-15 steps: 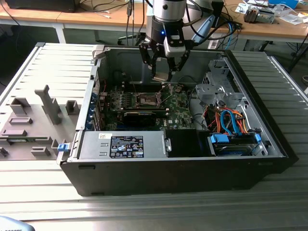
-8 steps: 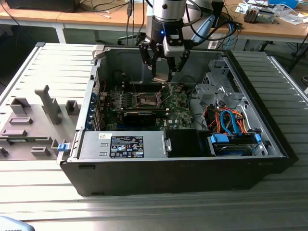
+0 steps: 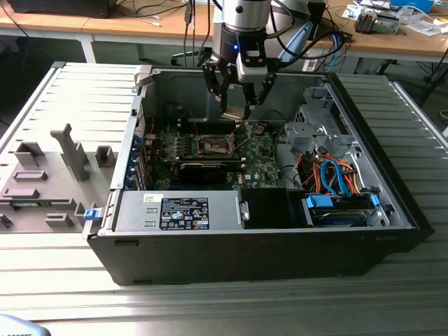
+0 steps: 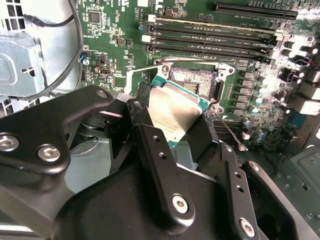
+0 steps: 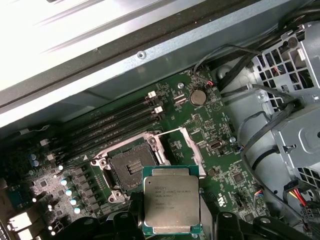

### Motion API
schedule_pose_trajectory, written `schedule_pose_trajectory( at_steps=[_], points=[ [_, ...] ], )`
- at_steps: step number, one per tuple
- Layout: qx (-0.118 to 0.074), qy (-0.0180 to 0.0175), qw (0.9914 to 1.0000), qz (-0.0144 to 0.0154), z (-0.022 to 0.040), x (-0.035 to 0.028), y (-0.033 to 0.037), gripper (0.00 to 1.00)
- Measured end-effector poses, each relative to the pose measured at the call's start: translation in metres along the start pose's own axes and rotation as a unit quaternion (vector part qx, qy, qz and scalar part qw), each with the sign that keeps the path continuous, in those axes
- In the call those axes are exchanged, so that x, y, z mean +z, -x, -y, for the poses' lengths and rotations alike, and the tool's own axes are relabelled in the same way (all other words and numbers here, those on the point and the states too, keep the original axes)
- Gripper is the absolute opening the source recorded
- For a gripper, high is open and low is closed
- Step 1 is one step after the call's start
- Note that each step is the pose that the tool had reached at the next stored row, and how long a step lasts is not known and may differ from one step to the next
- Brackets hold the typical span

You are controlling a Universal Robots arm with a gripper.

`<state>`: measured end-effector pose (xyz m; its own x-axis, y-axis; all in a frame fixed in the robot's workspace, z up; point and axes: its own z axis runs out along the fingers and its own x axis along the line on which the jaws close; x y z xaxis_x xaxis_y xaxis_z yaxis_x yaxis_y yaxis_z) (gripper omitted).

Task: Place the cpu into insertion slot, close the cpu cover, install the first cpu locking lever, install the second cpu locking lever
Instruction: 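Place the cpu into insertion slot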

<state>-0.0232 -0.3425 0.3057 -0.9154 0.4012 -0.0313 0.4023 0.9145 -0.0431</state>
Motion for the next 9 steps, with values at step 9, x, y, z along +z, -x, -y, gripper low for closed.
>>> schedule_pose_trajectory(
  at_steps=[9],
  points=[
    [0.012, -0.0005, 0.99993, -0.0004, 0.0000, 0.0001, 0.0000, 0.55]
  ],
)
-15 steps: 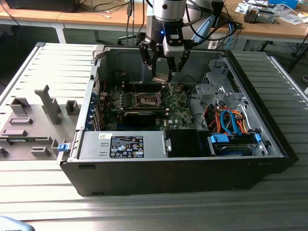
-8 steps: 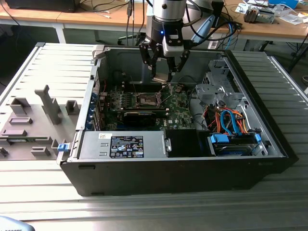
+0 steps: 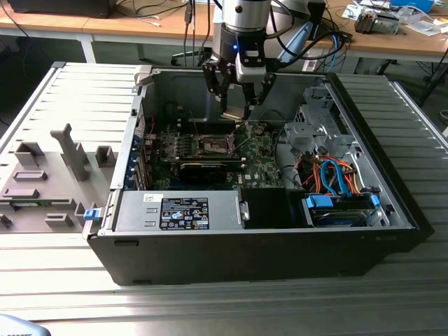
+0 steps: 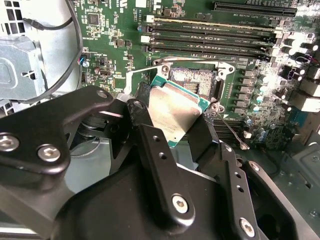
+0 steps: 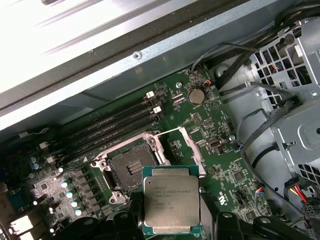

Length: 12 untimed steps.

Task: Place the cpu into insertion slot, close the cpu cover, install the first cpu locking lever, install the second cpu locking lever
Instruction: 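Place the cpu into insertion slot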

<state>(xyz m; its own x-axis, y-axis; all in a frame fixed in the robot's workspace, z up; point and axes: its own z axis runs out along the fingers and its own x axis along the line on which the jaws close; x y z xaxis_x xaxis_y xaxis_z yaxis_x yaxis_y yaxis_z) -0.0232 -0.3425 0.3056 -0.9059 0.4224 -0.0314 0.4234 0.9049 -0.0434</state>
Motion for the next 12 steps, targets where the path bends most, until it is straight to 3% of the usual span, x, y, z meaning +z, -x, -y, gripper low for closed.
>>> schedule_pose_trajectory(
  at_steps=[12],
  points=[
    [0.013, -0.0005, 0.99992, -0.0005, 0.0000, 0.0002, 0.0000, 0.55]
  ],
)
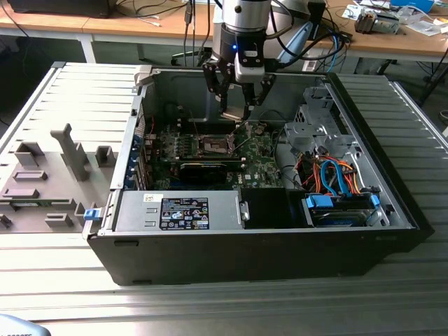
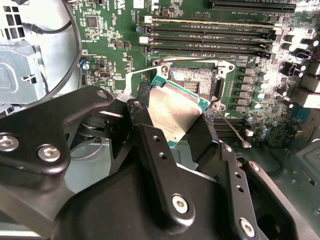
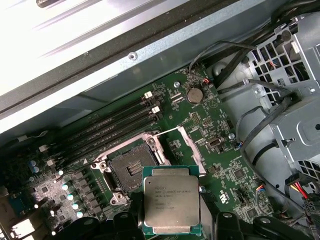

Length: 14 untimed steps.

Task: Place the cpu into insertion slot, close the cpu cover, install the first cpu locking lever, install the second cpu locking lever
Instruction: 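Place the cpu into insertion slot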

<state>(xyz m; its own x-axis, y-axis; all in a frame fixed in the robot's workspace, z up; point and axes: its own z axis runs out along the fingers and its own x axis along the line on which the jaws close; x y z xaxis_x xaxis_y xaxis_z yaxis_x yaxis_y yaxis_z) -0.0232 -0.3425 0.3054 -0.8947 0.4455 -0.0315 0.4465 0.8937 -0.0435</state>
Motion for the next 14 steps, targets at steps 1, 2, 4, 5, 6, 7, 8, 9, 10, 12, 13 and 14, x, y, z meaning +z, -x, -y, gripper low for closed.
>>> schedule_pose_trajectory(
  at_steps=[1, 2, 4, 5, 6, 7, 8, 9, 10, 12, 13, 14],
  points=[
    [0.002, 0.0000, 1.00000, -0.0001, 0.0000, 0.0001, 0.0000, 0.55],
    [0.003, -0.0001, 1.00000, -0.0001, 0.0000, 0.0001, 0.0000, 0.55],
    [0.004, -0.0001, 0.99999, -0.0002, 0.0000, 0.0001, 0.0000, 0.55],
    [0.004, -0.0002, 0.99999, -0.0002, 0.0000, 0.0001, 0.0000, 0.55],
    [0.005, -0.0002, 0.99999, -0.0002, 0.0000, 0.0001, 0.0000, 0.55],
    [0.006, -0.0002, 0.99998, -0.0002, 0.0000, 0.0001, 0.0000, 0.55],
    [0.006, -0.0002, 0.99998, -0.0003, 0.0000, 0.0001, 0.0000, 0.55],
    [0.007, -0.0003, 0.99998, -0.0003, 0.0000, 0.0001, 0.0000, 0.55],
    [0.007, -0.0003, 0.99997, -0.0003, 0.0000, 0.0001, 0.0000, 0.55],
    [0.008, -0.0003, 0.99996, -0.0003, 0.0000, 0.0002, 0.0000, 0.55],
    [0.009, -0.0004, 0.99996, -0.0004, 0.0000, 0.0002, 0.0000, 0.55],
    [0.009, -0.0004, 0.99996, -0.0004, 0.0000, 0.0002, 0.0000, 0.55]
  ],
)
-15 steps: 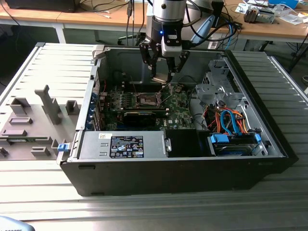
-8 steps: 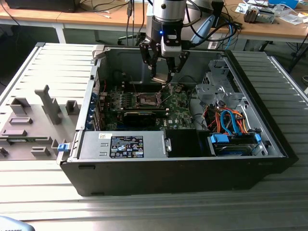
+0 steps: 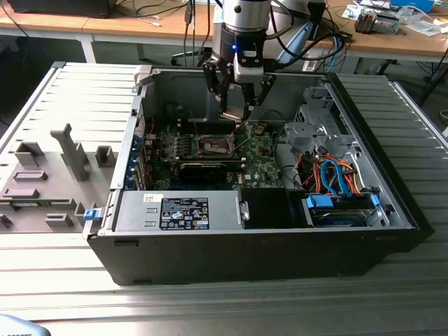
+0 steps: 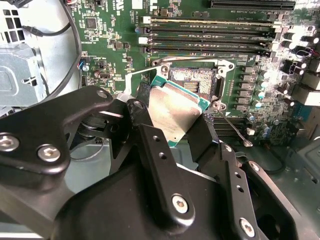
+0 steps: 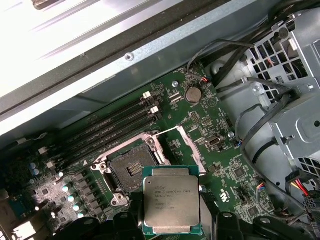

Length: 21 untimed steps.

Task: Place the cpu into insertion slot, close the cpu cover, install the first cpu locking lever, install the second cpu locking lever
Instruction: 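Place the cpu into insertion slot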

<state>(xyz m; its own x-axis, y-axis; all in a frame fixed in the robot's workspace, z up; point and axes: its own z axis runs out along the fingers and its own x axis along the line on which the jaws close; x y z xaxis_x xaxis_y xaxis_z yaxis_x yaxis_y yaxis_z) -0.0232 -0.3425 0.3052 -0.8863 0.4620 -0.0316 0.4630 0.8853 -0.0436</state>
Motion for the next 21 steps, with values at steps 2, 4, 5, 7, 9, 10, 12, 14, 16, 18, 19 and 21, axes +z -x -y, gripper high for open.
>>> schedule_pose_trajectory(
  at_steps=[2, 4, 5, 7, 9, 10, 12, 14, 16, 18, 19, 21],
  points=[
    [0.001, -0.0001, 1.00000, 0.0000, 0.0000, 0.0000, 0.0000, 0.55],
    [0.002, -0.0001, 1.00000, -0.0001, 0.0000, 0.0000, 0.0000, 0.55],
    [0.003, -0.0001, 1.00000, -0.0001, 0.0000, 0.0000, 0.0000, 0.55],
    [0.004, -0.0002, 0.99999, -0.0001, 0.0000, 0.0001, 0.0000, 0.55],
    [0.005, -0.0002, 0.99999, -0.0002, 0.0000, 0.0001, 0.0000, 0.55],
    [0.006, -0.0003, 0.99998, -0.0002, 0.0000, 0.0001, 0.0000, 0.55],
    [0.007, -0.0003, 0.99998, -0.0002, 0.0000, 0.0001, 0.0000, 0.55],
    [0.008, -0.0003, 0.99997, -0.0003, 0.0000, 0.0001, 0.0000, 0.55],
    [0.009, -0.0004, 0.99996, -0.0003, 0.0000, 0.0001, 0.0000, 0.55],
    [0.010, -0.0005, 0.99995, -0.0004, 0.0000, 0.0001, 0.0000, 0.55],
    [0.010, -0.0005, 0.99995, -0.0004, 0.0000, 0.0001, 0.0000, 0.55],
    [0.012, -0.0005, 0.99993, -0.0004, 0.0000, 0.0002, 0.0000, 0.55]
  ],
)
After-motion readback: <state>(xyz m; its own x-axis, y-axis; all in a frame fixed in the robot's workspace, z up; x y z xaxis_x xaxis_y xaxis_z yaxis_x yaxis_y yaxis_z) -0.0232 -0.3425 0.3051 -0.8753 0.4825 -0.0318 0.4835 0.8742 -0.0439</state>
